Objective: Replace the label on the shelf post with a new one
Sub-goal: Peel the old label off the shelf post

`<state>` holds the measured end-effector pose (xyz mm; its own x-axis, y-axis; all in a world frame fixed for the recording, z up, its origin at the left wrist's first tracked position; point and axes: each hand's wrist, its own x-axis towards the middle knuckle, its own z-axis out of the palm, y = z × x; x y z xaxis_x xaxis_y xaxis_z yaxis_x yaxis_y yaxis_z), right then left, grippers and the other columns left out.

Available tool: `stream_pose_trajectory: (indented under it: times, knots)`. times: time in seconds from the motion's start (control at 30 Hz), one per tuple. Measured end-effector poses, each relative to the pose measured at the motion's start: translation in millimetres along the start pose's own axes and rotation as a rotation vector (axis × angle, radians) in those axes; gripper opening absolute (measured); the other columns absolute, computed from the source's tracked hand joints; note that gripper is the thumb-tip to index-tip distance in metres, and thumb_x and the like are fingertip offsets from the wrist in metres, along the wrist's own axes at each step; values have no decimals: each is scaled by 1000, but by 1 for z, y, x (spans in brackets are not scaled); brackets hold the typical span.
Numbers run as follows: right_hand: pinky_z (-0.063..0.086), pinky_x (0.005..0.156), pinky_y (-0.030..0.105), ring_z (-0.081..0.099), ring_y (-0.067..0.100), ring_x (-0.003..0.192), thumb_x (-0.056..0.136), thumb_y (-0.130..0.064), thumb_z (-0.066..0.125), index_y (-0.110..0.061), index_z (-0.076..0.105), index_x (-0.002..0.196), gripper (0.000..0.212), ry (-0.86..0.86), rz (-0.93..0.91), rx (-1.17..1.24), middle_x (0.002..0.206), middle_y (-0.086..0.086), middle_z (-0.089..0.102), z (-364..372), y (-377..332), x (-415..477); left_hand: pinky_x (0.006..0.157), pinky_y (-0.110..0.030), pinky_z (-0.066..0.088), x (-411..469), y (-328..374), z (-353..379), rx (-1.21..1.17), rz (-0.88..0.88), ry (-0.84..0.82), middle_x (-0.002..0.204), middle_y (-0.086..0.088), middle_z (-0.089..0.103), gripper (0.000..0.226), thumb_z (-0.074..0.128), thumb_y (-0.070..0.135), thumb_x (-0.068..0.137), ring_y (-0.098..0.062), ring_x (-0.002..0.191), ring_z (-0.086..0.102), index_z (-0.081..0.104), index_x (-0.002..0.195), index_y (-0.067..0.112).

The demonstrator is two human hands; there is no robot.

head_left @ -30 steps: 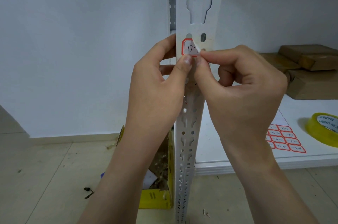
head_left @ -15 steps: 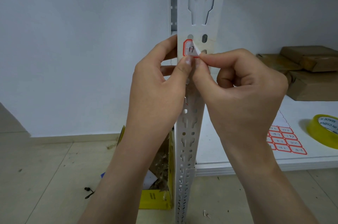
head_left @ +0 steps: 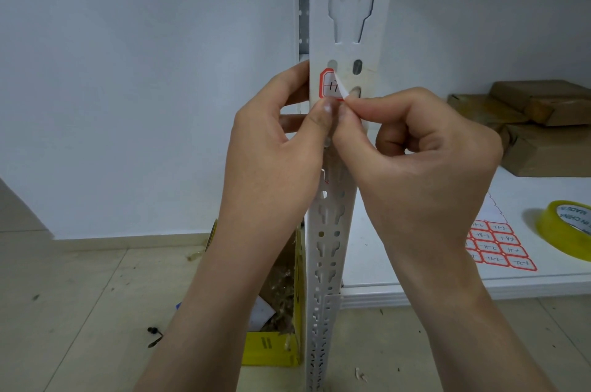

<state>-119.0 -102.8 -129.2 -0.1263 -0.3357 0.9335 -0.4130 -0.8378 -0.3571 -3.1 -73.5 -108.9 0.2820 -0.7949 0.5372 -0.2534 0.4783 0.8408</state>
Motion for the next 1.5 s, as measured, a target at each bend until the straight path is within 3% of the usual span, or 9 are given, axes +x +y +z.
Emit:
stream_pose_trajectory:
  times: [0.17, 0.6, 0.77, 1.13, 1.5]
  knots:
    - [33, 58, 6, 40, 12, 53, 90, -13, 81, -5, 77, 81, 13, -8, 6, 12, 55, -7, 43, 2, -1, 0, 70, -19, 61, 1, 0, 0, -11, -6, 2, 107, 14, 77, 32, 61, 16, 102, -7, 92, 77, 69, 132, 23]
    - [35, 58, 5, 42, 11, 53, 89, -10, 81, -3, 76, 79, 14, -13, 5, 29, 55, -6, 44, 2, -2, -1, 76, -22, 64, 0, 0, 0, -21, -4, -2, 110, 13, 78, 32, 60, 13, 103, -9, 93, 77, 69, 131, 24]
    - [35, 57, 7, 44, 15, 52, 89, -10, 81, -3, 75, 77, 14, -21, 10, 28, 54, -3, 47, 2, -3, -1, 79, -26, 65, 0, 1, 0, -36, -13, -8, 112, 11, 78, 33, 59, 12, 103, -11, 96, 78, 69, 132, 23]
    - [36, 53, 12, 44, 19, 51, 87, -7, 81, -4, 74, 72, 16, -14, 1, 41, 51, -3, 46, 3, -5, -2, 75, -15, 60, 1, -1, -1, -51, 2, -20, 112, 11, 77, 33, 59, 9, 103, -5, 96, 77, 69, 132, 21]
    - [38, 52, 16, 43, 17, 49, 86, -7, 80, -3, 73, 71, 18, -8, -1, 44, 53, -6, 45, 3, -6, -2, 73, -17, 60, 2, -1, -2, -58, 5, -28, 110, 10, 78, 31, 59, 8, 103, -8, 93, 78, 70, 130, 20]
